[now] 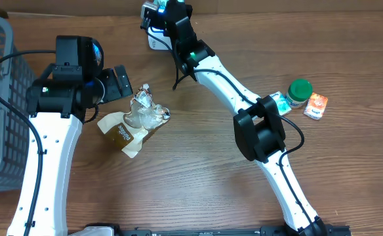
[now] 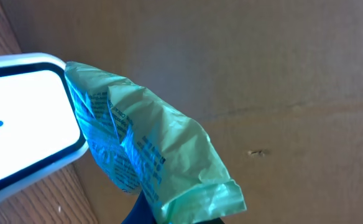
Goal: Scan the item barcode
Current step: 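Lift the mint-green packet and hold it over the scanner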
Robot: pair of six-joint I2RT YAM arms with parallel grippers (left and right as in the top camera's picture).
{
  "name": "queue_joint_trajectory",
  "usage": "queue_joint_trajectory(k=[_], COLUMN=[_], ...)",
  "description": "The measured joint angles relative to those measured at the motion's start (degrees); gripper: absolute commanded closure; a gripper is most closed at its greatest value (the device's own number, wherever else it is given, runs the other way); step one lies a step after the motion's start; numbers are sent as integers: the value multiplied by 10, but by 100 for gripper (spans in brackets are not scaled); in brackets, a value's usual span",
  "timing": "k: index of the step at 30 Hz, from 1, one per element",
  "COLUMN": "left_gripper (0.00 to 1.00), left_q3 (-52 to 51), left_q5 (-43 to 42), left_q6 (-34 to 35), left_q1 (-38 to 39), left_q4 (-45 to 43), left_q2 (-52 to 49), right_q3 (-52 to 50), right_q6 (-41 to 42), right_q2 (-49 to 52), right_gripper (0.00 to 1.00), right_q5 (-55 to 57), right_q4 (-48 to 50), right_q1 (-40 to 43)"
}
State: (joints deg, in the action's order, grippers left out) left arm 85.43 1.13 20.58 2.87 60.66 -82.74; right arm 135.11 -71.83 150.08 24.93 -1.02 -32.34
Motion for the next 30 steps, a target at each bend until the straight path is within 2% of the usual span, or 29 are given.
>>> queue_joint_trajectory(k=[10, 21, 24, 30], left_gripper=[0, 0, 1, 0], left_q3=[0, 0, 0, 0], left_q5=[0, 0, 0, 0], left_q6=[0, 0, 0, 0], left_q1=[0, 0, 0, 0], left_q4=[0, 0, 0, 0], left_q2=[0, 0, 0, 0], right_q3=[0, 0, 0, 0], right_q6=[-45, -40, 21, 268], right_q2=[0, 0, -9, -92], right_gripper=[96, 96, 96, 96], right_q5=[4, 10, 6, -26], right_q4=[14, -11, -59, -213], right_q1=[0, 0, 0, 9])
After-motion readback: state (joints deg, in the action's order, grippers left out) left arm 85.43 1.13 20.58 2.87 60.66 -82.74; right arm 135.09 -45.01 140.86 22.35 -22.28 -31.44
